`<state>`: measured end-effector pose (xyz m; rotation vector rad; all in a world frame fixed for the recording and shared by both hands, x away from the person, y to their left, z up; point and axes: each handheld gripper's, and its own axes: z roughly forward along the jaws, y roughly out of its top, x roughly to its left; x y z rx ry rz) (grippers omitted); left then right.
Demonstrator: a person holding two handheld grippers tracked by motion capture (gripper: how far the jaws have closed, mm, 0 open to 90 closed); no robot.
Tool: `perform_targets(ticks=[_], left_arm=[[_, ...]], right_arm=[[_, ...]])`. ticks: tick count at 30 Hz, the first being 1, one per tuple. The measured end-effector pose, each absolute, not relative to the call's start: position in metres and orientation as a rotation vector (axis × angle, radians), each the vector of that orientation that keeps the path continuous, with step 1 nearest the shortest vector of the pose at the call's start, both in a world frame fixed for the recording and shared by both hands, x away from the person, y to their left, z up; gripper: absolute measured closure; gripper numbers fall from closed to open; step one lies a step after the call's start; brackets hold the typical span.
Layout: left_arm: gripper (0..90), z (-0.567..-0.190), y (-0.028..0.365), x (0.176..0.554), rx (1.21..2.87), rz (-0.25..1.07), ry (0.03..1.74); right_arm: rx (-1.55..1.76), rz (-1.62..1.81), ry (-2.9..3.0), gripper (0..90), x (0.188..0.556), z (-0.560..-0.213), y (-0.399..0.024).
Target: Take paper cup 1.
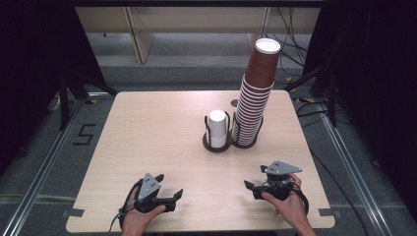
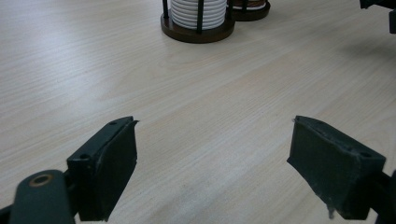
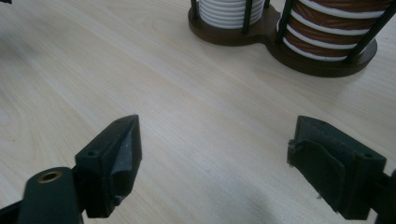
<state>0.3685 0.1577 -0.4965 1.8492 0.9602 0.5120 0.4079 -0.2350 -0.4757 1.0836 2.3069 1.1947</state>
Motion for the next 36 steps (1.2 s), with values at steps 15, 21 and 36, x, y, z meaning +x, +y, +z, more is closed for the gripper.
perform_targets(ticks=[15,21,36], left_arm=[[14.9,-0.497,0.158,0.369,1.849,0.514,0.961],[14.9,-0.497,0.158,0.369,1.855,0.516,0.972],[14.9,-0.496,0.16,0.368,1.831,0.514,0.972]], right_arm=[[1.037,1.267,2.281,23.0,0.409,-0.462,-0.221],[0.96,1.28,2.268,24.6,0.417,-0.45,-0.212],[0.921,1.296,2.259,27.7,0.436,-0.433,-0.183]])
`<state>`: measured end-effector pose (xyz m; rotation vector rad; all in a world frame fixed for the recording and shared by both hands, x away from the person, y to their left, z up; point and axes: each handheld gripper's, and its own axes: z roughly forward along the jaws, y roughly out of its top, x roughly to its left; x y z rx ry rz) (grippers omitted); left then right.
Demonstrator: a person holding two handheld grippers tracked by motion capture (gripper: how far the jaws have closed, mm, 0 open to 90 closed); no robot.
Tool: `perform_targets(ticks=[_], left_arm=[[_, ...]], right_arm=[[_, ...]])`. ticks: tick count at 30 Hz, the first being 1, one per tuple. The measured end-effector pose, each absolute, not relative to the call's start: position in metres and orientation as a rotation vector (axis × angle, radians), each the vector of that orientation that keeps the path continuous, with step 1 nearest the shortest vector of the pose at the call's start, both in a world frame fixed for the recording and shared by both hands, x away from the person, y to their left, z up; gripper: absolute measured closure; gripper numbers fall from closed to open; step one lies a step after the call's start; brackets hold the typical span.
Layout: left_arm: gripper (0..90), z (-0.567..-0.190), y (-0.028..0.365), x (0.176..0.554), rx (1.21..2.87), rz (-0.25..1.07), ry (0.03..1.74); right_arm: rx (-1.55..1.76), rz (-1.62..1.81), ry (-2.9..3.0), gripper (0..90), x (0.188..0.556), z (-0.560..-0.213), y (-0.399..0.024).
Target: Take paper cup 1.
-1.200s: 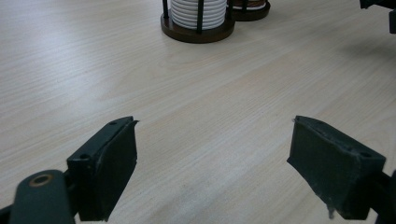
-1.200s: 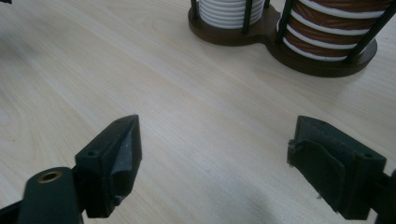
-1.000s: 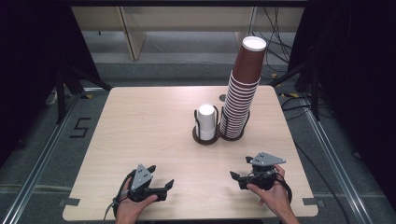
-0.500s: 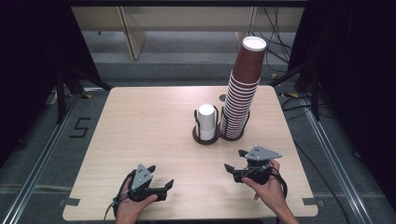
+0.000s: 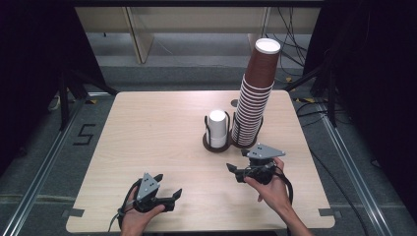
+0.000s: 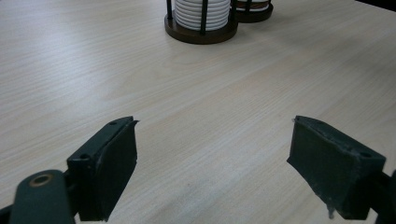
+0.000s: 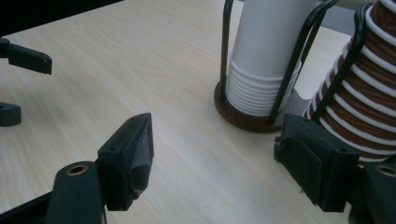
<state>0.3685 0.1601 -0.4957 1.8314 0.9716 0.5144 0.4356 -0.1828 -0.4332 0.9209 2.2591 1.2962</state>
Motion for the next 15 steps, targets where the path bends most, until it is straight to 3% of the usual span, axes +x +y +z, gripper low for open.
perform_targets(ticks=[15], left_arm=[[14.9,-0.496,0.16,0.368,1.834,0.511,0.975]], right_arm=[[0.915,1.285,2.243,30.2,0.457,-0.416,-0.156]])
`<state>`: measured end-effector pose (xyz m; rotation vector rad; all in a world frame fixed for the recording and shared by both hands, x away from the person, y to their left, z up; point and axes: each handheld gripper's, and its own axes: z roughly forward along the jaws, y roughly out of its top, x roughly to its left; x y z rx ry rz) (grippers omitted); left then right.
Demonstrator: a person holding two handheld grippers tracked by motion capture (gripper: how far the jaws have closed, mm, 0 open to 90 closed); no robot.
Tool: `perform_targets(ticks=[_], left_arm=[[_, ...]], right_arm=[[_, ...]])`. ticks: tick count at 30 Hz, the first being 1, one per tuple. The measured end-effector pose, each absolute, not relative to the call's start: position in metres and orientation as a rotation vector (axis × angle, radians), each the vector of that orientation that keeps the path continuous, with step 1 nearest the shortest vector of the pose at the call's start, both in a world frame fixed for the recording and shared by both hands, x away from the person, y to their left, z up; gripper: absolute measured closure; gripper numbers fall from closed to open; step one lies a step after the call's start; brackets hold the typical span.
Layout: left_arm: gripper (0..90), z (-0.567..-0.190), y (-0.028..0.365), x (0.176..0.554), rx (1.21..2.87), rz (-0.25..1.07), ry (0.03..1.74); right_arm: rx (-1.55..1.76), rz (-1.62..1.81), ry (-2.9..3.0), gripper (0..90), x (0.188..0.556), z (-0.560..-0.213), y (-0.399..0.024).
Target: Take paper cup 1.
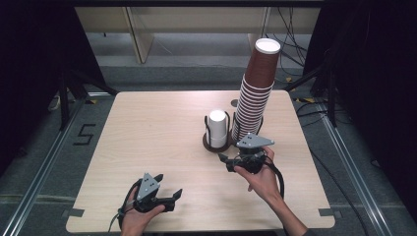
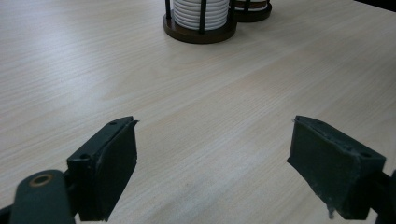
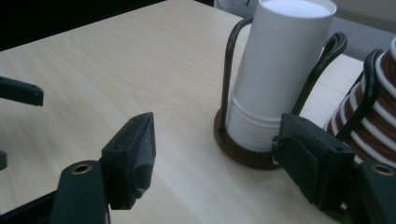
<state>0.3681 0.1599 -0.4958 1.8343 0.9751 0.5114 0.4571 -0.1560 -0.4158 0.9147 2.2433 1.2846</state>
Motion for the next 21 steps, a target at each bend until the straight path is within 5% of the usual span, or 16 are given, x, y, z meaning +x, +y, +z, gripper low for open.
perform_targets(ticks=[21], left_arm=[[14.9,-0.497,0.16,0.369,1.838,0.5,0.966]], right_arm=[[0.998,1.265,2.113,31.3,0.496,-0.395,-0.132]])
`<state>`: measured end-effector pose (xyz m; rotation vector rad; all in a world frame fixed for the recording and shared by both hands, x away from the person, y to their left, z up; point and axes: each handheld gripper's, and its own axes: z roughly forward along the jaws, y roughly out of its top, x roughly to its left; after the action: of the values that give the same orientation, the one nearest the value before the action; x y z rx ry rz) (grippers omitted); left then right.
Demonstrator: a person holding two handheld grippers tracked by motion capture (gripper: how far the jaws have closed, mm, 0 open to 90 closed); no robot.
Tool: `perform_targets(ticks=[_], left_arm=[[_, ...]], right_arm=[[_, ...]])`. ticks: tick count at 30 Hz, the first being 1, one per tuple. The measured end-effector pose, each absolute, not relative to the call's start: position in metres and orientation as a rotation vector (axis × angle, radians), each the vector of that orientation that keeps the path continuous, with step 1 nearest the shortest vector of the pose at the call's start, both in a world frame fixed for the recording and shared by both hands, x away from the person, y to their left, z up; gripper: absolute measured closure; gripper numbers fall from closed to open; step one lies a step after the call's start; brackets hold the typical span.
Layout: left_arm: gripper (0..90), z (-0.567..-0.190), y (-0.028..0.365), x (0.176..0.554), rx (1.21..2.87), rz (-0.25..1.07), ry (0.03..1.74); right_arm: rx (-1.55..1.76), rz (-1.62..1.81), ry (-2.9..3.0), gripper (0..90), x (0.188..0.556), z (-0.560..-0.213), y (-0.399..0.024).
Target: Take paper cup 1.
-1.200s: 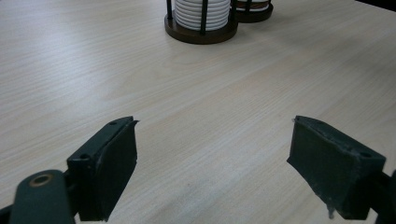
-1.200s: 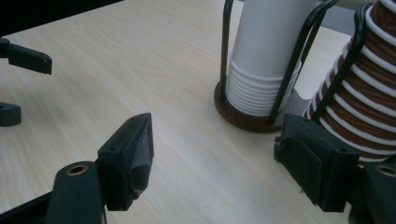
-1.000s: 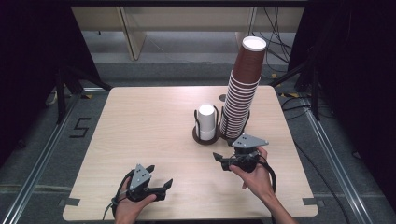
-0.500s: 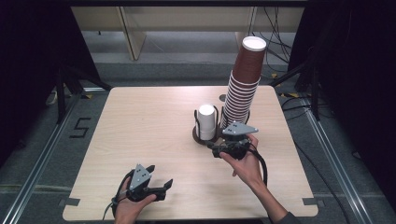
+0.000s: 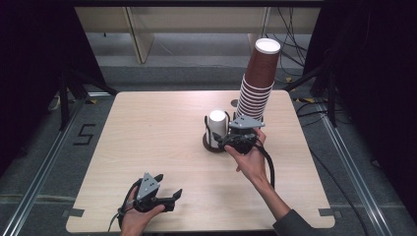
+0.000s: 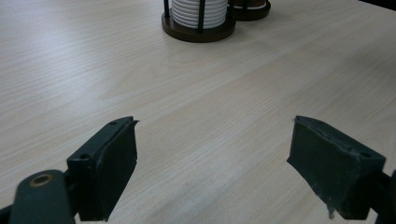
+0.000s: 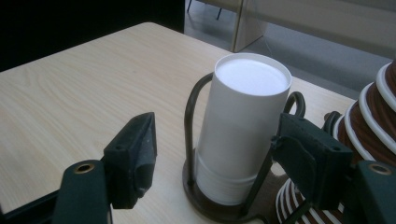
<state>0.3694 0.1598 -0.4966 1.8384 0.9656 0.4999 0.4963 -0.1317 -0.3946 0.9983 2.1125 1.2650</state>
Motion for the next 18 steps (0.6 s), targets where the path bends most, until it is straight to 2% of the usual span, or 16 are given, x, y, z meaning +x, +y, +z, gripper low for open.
perform_targets(ticks=[18], left_arm=[[14.9,-0.495,0.159,0.368,1.849,0.497,0.961]], right_arm=[[1.116,1.195,1.994,28.7,0.53,-0.398,-0.107]])
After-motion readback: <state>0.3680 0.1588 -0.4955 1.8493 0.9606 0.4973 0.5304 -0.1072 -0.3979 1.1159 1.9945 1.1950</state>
